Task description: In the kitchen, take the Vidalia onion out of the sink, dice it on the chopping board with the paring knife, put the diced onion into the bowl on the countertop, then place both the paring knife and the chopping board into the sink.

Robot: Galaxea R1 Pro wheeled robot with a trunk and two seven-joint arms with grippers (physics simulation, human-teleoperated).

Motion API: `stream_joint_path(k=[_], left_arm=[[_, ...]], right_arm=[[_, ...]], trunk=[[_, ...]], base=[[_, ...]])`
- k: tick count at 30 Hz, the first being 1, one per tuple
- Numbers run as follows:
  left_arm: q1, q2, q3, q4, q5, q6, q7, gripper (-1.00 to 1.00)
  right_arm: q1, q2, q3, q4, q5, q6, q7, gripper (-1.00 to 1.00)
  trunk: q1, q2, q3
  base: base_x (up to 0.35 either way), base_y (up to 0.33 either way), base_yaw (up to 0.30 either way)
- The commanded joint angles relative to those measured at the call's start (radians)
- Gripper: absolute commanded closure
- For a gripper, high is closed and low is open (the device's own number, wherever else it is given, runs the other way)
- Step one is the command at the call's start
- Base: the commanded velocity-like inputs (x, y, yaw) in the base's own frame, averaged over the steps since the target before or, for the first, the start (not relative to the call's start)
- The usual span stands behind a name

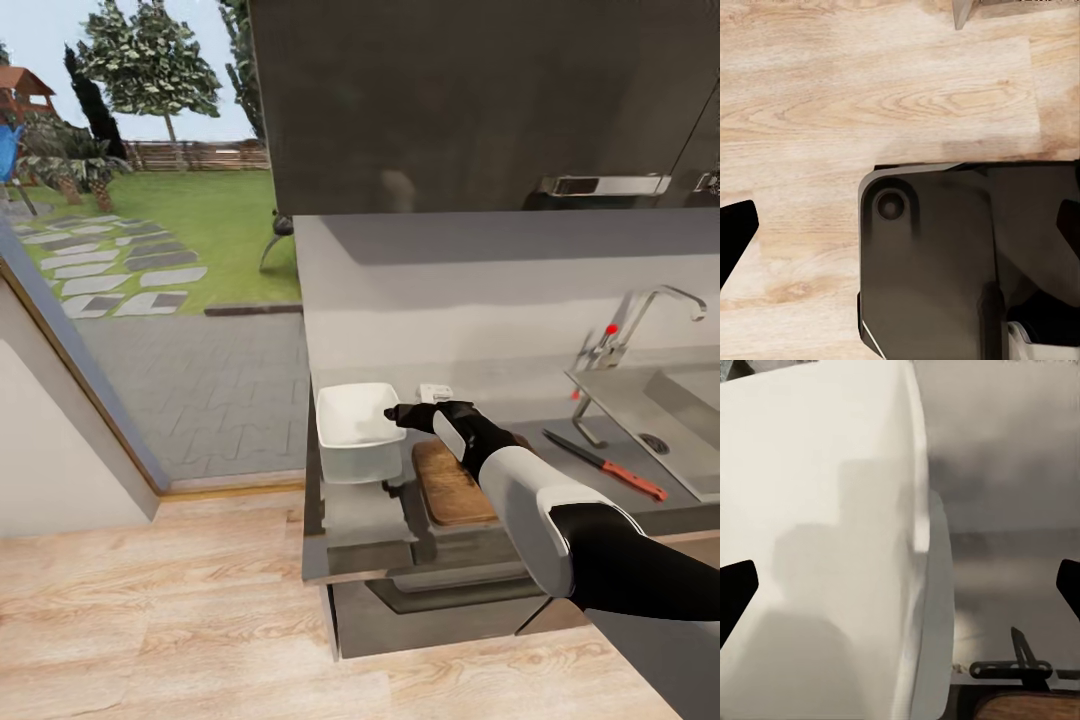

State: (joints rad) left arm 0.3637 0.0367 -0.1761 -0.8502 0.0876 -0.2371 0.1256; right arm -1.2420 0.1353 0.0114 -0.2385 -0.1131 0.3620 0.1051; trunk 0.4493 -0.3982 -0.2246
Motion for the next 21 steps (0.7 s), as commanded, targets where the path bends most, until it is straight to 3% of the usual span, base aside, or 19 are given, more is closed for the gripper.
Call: stream_joint_path(k=[1, 16, 21], left_arm=[[0.000, 0.002, -0.006, -0.001, 0.009, -0.002, 0.008, -1.00], [0.000, 0.002, -0.006, -0.001, 0.009, -0.002, 0.008, -1.00], [0.000, 0.002, -0.006, -0.001, 0.009, -0.002, 0.007, -1.00]], right_arm=[[0.000, 0.000, 0.002, -0.002, -0.010, 0.005, -0.001, -1.00], [0.000, 0.000, 0.002, -0.002, -0.010, 0.005, -0.001, -1.00], [0.000, 0.000, 0.002, -0.002, -0.010, 0.005, -0.001, -1.00]], trunk=[[0.001, -0.002, 0.000], [0.001, -0.002, 0.023], [0.001, -0.002, 0.031]], base=[[0.000, 0.000, 0.000], [-0.001, 0.000, 0.000], [-0.212, 0.000, 0.000]])
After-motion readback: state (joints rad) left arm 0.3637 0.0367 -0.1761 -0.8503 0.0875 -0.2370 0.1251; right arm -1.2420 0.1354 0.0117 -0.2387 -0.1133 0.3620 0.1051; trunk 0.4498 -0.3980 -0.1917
